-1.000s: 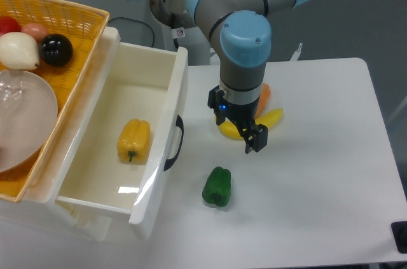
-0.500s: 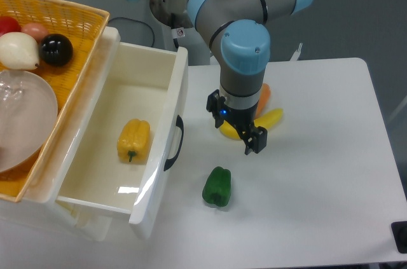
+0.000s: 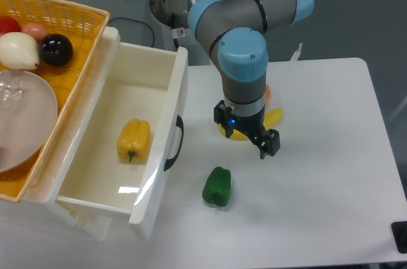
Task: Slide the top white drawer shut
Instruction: 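Move the open gripper toward the front face of the open white drawer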
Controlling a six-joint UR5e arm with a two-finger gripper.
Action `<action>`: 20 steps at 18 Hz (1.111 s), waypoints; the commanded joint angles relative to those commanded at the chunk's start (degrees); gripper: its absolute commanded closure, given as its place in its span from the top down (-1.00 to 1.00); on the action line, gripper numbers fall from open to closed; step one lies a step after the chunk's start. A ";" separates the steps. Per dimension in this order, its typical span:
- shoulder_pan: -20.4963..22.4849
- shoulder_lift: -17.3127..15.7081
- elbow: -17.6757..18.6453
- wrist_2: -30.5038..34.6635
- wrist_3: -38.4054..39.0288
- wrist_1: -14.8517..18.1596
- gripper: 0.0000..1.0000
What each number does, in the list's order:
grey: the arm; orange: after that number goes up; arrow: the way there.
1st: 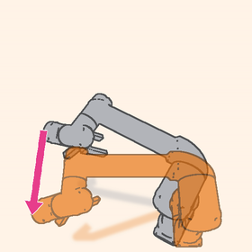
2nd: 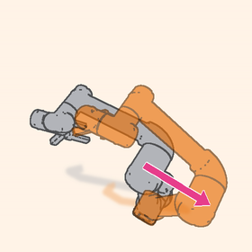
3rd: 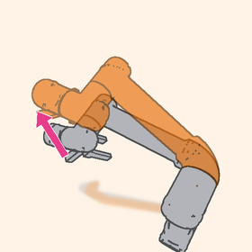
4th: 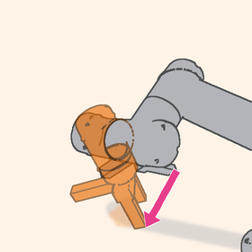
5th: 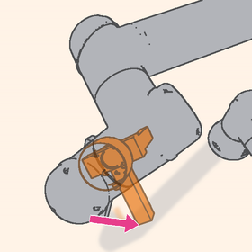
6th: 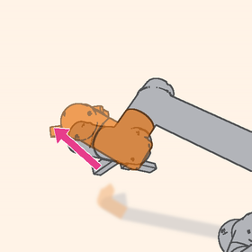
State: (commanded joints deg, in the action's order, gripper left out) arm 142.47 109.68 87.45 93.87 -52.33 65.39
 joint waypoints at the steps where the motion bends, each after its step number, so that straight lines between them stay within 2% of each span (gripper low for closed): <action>1: -0.17 0.09 -0.09 -0.17 2.90 -0.17 1.00; 4: -0.96 1.58 -0.88 -2.54 10.47 -0.70 1.00; 9: -1.14 2.81 -1.06 -5.00 16.36 -2.19 1.00; 20: -3.96 3.61 -1.06 -5.01 18.14 -2.37 1.00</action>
State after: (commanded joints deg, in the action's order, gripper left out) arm 138.52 113.29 86.40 88.86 -34.19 63.02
